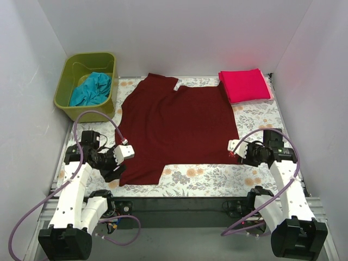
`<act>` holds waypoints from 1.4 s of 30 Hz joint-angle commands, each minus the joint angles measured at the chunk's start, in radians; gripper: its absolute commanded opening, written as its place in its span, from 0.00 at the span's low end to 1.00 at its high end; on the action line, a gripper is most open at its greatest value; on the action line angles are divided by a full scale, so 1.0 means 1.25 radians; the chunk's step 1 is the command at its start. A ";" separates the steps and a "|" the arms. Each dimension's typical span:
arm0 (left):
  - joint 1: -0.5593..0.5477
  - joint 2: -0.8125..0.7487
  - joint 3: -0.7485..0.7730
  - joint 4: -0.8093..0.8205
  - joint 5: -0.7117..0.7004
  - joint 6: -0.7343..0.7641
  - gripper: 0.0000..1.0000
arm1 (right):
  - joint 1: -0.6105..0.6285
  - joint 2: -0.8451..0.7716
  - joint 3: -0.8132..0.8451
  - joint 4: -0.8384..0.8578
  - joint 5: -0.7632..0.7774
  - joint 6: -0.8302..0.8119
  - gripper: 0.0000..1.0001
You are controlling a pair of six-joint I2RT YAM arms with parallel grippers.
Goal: Fold and stack the t-shirts
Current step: Flatten the tshirt out
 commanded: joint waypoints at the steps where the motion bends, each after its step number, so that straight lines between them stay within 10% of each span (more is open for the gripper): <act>1: 0.005 0.025 0.042 -0.062 -0.017 0.013 0.57 | -0.004 0.035 0.119 -0.077 -0.002 0.054 0.54; 4: 0.006 0.116 0.096 0.037 0.042 -0.072 0.57 | -0.003 0.132 0.217 -0.091 -0.054 0.160 0.66; 11: 0.005 0.381 0.177 0.344 0.034 -0.359 0.45 | 0.025 0.416 0.388 -0.055 -0.073 0.363 0.36; 19: -0.050 0.555 0.141 0.497 -0.128 -0.465 0.40 | 0.166 0.537 0.322 0.096 0.094 0.465 0.31; 34: -0.080 0.395 -0.097 0.270 -0.256 -0.369 0.34 | 0.187 0.500 0.108 0.096 0.251 0.405 0.28; 42: -0.081 0.313 -0.012 0.172 -0.254 -0.346 0.40 | 0.188 0.385 0.206 -0.085 0.138 0.383 0.32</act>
